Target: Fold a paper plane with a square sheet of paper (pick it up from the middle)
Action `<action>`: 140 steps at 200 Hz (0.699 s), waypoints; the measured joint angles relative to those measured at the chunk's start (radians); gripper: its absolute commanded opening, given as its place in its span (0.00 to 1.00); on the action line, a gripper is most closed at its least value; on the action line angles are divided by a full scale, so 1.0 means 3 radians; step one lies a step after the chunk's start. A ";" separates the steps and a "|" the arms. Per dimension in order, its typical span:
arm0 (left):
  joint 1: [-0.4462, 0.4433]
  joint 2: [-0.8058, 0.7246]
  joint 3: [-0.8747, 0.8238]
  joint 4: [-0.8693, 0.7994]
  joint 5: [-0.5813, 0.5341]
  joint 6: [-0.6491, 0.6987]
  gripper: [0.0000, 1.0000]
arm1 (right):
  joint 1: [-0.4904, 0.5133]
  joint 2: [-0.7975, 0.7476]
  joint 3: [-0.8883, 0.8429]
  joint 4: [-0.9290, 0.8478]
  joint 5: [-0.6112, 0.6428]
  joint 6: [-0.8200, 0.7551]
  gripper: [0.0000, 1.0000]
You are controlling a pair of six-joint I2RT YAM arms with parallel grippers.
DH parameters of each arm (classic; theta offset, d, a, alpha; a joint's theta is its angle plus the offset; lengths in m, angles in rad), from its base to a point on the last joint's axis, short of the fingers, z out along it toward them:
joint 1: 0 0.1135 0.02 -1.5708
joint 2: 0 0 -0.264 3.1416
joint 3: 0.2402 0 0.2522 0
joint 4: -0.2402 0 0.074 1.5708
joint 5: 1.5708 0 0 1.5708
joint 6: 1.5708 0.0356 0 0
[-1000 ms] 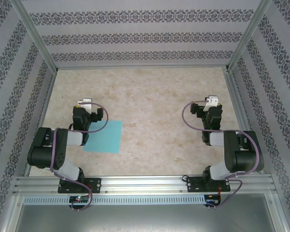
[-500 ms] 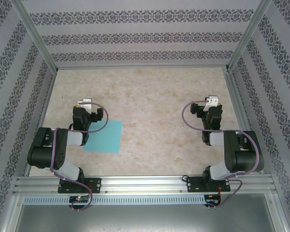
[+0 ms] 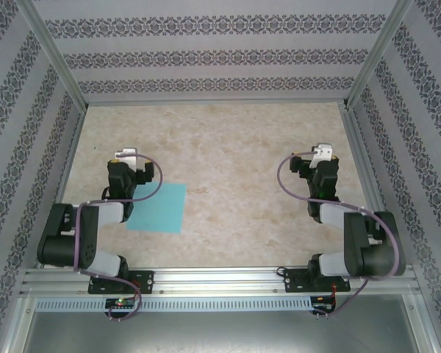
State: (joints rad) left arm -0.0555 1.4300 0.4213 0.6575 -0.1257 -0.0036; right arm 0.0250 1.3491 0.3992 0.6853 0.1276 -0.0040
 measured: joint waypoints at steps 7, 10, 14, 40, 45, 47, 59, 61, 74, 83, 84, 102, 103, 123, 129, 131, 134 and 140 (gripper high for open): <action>0.0000 -0.0112 0.0072 -0.0154 -0.0042 -0.0034 1.00 | 0.0072 -0.0122 0.0107 -0.0226 0.0056 0.0015 0.98; 0.0000 -0.0158 0.0109 -0.0229 -0.0057 -0.0055 1.00 | 0.0106 -0.0165 0.0159 -0.0329 0.0080 0.0029 0.98; 0.0000 -0.0224 0.0168 -0.0326 -0.0079 -0.0092 1.00 | 0.0144 -0.0228 0.0234 -0.0453 0.0116 0.0052 0.98; 0.0000 -0.0537 0.0618 -0.1055 -0.0175 -0.0408 1.00 | 0.0408 -0.0554 0.0638 -0.1174 0.0385 0.0413 0.98; 0.0000 -0.0580 0.0706 -0.1200 -0.0173 -0.0486 1.00 | 0.0464 -0.0608 0.0701 -0.1317 0.0423 0.0506 0.98; 0.0000 -0.0598 0.0740 -0.1255 -0.0170 -0.0519 1.00 | 0.0486 -0.0629 0.0724 -0.1373 0.0436 0.0546 0.98; 0.0000 -0.0685 0.0914 -0.1586 -0.0146 -0.0712 1.00 | 0.0608 -0.0694 0.0865 -0.1708 0.0460 0.0762 0.98; 0.0000 -0.0701 0.0942 -0.1643 -0.0134 -0.0743 1.00 | 0.0629 -0.0698 0.0890 -0.1765 0.0456 0.0802 0.98; 0.0000 -0.0769 0.1096 -0.1993 -0.0070 -0.0908 1.00 | 0.0800 -0.0687 0.1061 -0.2112 0.0449 0.1017 0.98; 0.0000 -0.0799 0.1194 -0.2229 -0.0032 -0.1001 1.00 | 0.0977 -0.0651 0.1170 -0.2321 0.0451 0.1146 0.98; 0.0000 -0.0800 0.1202 -0.2248 -0.0031 -0.1006 1.00 | 0.1007 -0.0643 0.1186 -0.2350 0.0463 0.1157 0.98; 0.0000 -0.0815 0.1372 -0.2665 0.0057 -0.1122 1.00 | 0.1493 -0.0450 0.1428 -0.2682 0.0519 0.1333 0.98; 0.0000 -0.0815 0.1380 -0.2682 0.0057 -0.1125 1.00 | 0.1518 -0.0436 0.1439 -0.2693 0.0525 0.1334 0.98; 0.0000 -0.0829 0.1512 -0.3040 0.0130 -0.1208 1.00 | 0.2168 0.0018 0.1821 -0.2968 0.0635 0.1420 0.98; 0.0000 -0.0841 0.1534 -0.3124 0.0146 -0.1227 1.00 | 0.2330 0.0165 0.1935 -0.3034 0.0670 0.1422 0.98; 0.0000 -0.0846 0.1541 -0.3155 0.0153 -0.1233 1.00 | 0.2392 0.0220 0.1981 -0.3059 0.0684 0.1420 0.98; 0.0000 -0.0856 0.1554 -0.3207 0.0165 -0.1242 1.00 | 0.2462 0.0292 0.2042 -0.3086 0.0707 0.1419 0.98; 0.0000 -0.0870 0.1573 -0.3285 0.0173 -0.1255 1.00 | 0.2625 0.0472 0.2186 -0.3151 0.0740 0.1415 0.98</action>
State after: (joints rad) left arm -0.0555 1.1690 0.8932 -0.3279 -0.0738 -0.3801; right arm 0.8124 1.4906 1.0550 -0.2600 0.3496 0.4206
